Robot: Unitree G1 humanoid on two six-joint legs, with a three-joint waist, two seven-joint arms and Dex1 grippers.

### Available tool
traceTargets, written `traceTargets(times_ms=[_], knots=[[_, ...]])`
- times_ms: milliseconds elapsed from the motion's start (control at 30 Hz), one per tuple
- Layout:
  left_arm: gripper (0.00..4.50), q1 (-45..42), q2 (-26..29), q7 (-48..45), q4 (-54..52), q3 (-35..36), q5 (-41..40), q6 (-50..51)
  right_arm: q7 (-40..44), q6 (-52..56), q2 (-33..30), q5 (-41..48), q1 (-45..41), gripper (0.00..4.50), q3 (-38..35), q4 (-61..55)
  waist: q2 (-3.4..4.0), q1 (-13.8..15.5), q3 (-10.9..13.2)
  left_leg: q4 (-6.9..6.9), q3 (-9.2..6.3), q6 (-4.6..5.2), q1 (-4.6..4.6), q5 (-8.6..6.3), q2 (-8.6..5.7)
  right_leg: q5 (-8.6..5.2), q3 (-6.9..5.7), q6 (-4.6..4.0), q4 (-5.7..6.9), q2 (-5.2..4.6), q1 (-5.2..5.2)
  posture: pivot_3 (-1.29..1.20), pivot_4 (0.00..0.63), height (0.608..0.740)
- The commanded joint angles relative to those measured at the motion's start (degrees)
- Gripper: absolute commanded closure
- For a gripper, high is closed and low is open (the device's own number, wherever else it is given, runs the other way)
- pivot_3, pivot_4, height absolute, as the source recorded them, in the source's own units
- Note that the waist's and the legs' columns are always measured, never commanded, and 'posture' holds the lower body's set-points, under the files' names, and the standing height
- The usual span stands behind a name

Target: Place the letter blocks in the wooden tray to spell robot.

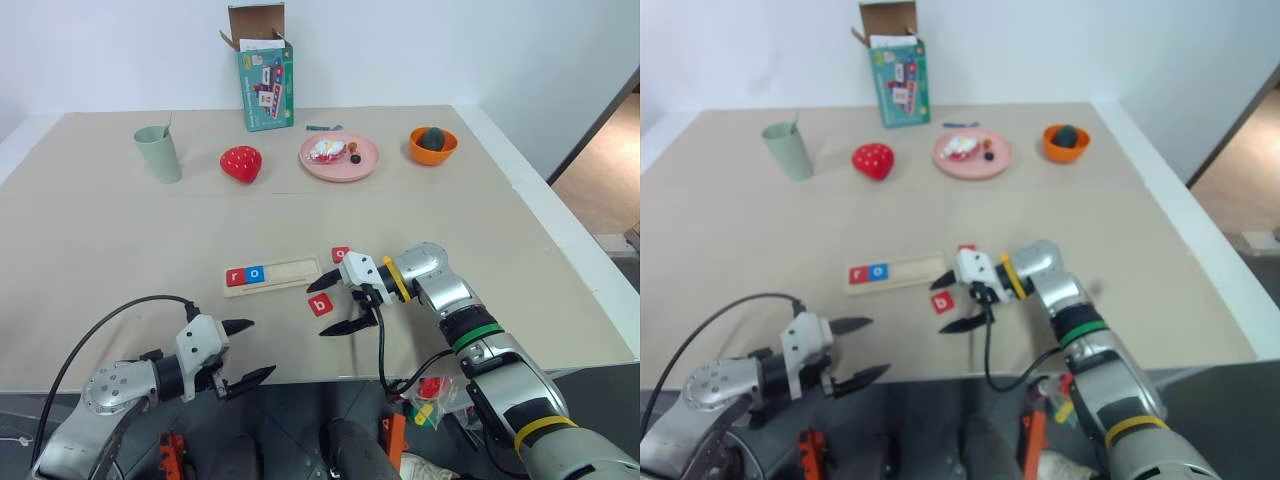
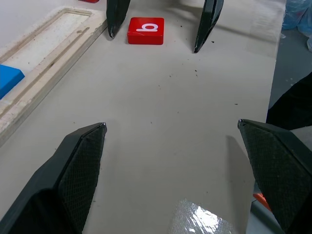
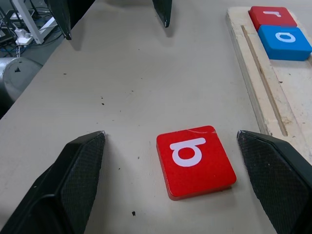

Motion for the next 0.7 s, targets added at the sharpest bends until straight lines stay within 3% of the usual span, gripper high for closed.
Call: traceTargets(times_ms=[33,333,500,533,667,700], knots=[[0.00,-1.0,-0.1,0.7,-0.1,0.7,-0.6,-0.3,1.5,4.4,-0.3,0.7,0.4,0.26,0.1,-0.6,0.00,0.0,0.0,0.00,0.00,0.00,0.00,0.00,0.00,0.00,0.00,0.00,0.00,0.00,0.00,0.00,0.150,0.740],[0.00,-1.9,-1.0,1.9,0.1,1.2,-1.4,-0.1,0.9,10.7,-0.9,3.0,2.7,0.26,-0.8,-6.0,0.00,0.0,0.0,0.00,-0.01,0.00,0.01,0.00,0.00,0.00,-0.01,0.01,0.00,0.00,0.01,0.00,0.150,0.740],[0.00,-2.3,-0.5,1.6,0.2,0.6,-1.0,-0.2,-0.9,13.9,-1.5,4.3,5.3,1.30,-1.6,-10.8,0.00,0.0,0.0,0.00,-0.03,0.00,0.00,0.00,0.00,0.00,-0.02,0.00,0.00,0.00,0.01,0.00,0.150,0.740],[0.00,-2.4,-0.4,1.5,0.2,0.5,-0.9,-0.2,-1.9,15.2,-1.3,4.9,6.1,1.91,-2.1,-12.3,0.00,0.0,0.0,0.00,-0.03,0.00,0.00,0.00,-0.01,0.00,-0.02,0.00,0.00,0.00,0.01,0.00,0.150,0.740],[0.00,-2.7,0.0,1.4,0.3,0.1,-0.9,-0.1,-5.2,17.2,-1.3,5.2,9.4,3.22,-2.1,-16.9,0.00,0.0,0.0,-0.01,-0.06,0.00,-0.03,0.00,0.00,-0.02,-0.05,-0.01,0.00,0.02,-0.01,0.00,0.150,0.740],[0.00,-2.7,0.0,1.4,0.4,0.1,-0.9,-0.1,-5.6,17.4,-1.4,5.2,9.8,3.25,-1.9,-17.6,0.00,0.0,0.0,-0.02,-0.03,0.00,-0.02,0.00,0.00,-0.01,-0.02,0.00,0.00,0.02,-0.02,0.00,0.150,0.740]])
